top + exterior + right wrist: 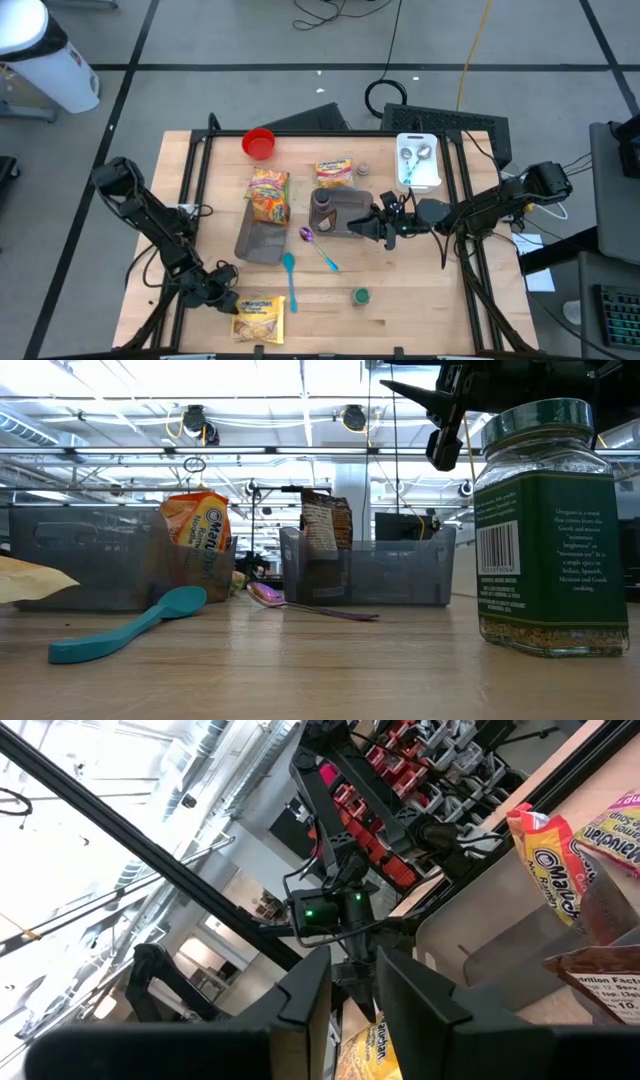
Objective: Pick & Place Food Item
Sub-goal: Put the yellow noodle pack into the left black bin
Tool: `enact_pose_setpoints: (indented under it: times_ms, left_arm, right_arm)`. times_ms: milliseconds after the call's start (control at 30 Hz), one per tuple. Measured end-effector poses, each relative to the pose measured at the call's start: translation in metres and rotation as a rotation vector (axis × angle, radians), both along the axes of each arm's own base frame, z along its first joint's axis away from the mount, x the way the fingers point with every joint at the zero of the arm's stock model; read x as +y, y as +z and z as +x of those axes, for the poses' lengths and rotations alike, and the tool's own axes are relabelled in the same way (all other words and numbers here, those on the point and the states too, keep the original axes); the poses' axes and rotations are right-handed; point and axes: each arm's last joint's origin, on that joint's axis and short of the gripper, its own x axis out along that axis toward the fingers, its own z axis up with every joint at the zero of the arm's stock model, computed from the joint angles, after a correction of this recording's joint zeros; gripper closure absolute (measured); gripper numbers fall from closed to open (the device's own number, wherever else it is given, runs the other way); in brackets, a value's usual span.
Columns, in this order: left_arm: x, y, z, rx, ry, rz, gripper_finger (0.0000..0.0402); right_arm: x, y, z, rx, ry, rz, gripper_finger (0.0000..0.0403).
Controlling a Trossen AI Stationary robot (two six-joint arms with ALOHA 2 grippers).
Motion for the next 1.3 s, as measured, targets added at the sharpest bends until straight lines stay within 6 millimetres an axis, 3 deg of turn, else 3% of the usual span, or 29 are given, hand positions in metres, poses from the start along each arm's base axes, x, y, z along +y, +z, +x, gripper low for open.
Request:
enact_pose_setpoints:
  times_ms: [433, 667, 1000, 1300]
  left_arm:
    - [0.007, 0.0, 0.009, -0.031, 0.019, 0.034, 0.0395]
    - [0.008, 0.0, 0.012, -0.036, 0.017, 0.028, 0.0384]
    - [-0.001, 0.01, 0.014, -0.064, -0.084, -0.119, 0.0398]
    - [0.006, 0.033, 0.015, -0.161, -0.058, -0.176, 0.0398]
  right_arm:
    - [0.0, 0.0, 0.0, -0.001, -0.002, -0.011, 0.0325]
    - [0.0, 0.0, 0.0, 0.0, -0.001, -0.011, 0.0325]
    - [0.0, 0.0, 0.0, -0.001, -0.005, -0.036, 0.0325]
    - [0.0, -0.001, 0.0, 0.005, -0.007, -0.054, 0.0325]
